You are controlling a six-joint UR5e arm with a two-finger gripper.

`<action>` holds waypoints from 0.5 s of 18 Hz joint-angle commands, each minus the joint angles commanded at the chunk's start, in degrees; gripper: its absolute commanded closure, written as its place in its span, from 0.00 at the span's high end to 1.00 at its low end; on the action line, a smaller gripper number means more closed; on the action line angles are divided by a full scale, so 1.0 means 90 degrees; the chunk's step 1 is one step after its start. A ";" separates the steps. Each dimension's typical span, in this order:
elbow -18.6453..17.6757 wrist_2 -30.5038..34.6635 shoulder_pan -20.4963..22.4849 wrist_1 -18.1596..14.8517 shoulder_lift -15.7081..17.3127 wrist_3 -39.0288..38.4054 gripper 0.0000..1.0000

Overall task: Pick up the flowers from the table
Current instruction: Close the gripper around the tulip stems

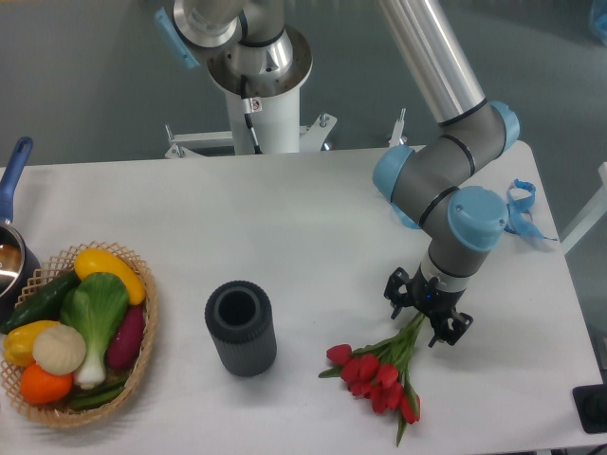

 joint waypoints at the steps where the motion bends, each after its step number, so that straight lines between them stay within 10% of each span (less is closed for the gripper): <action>1: 0.0000 -0.0010 0.0000 0.0000 0.0000 -0.0010 0.35; 9: 0.0019 -0.0010 0.0000 -0.0010 0.0049 -0.0331 0.17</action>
